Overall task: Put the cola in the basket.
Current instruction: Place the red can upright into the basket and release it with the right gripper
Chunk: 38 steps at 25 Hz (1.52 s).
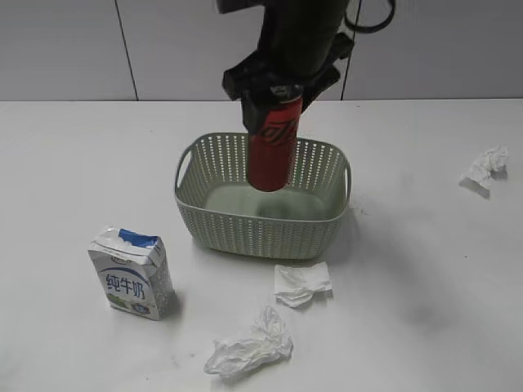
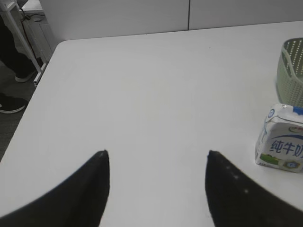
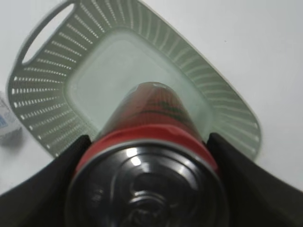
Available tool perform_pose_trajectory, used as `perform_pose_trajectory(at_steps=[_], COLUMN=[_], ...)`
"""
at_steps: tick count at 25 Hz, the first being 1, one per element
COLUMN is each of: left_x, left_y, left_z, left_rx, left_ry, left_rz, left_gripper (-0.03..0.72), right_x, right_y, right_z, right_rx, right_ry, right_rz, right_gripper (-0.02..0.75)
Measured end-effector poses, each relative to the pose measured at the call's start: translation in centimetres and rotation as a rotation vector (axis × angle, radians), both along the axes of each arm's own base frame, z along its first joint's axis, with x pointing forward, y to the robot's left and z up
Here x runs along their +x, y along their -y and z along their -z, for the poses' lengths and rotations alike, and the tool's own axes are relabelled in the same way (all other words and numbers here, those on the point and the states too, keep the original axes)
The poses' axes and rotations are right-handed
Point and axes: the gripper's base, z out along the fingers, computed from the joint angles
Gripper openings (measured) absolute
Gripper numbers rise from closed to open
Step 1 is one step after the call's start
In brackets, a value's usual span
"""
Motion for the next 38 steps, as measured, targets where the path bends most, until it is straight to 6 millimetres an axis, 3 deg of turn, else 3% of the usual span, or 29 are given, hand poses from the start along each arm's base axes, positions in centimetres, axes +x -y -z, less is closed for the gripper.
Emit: perform_pose_trajectory(at_steps=[9,23,28,32,35,38], left_x=[0.0,0.0,0.0,0.0,0.0,0.0], left_y=[0.0,0.0,0.0,0.0,0.0,0.0], left_z=[0.0,0.0,0.0,0.0,0.0,0.0], left_rx=[0.000,0.000,0.000,0.000,0.000,0.000], left_ry=[0.000,0.000,0.000,0.000,0.000,0.000], left_rz=[0.000,0.000,0.000,0.000,0.000,0.000], left_gripper=[0.486,0.486,0.486,0.486,0.486,0.486], right_x=[1.6,1.6,1.7,2.0,3.0,4.6], right_y=[-1.7,-2.1,-2.5,-2.8,-2.4,-0.5], right_z=[5.6,6.8,5.5,3.0,0.1,-2.6], right_rx=[-0.018,-0.024,0.018,0.044,0.092,0.134], right_ry=[-0.036,-0.062,-0.052,-0.023,0.042,0.096], right_rz=[-0.010,-0.063,-0.085,-0.088,-0.040,0.027], right_gripper=[0.524,0.538,0.660,0.671,0.672,0.671])
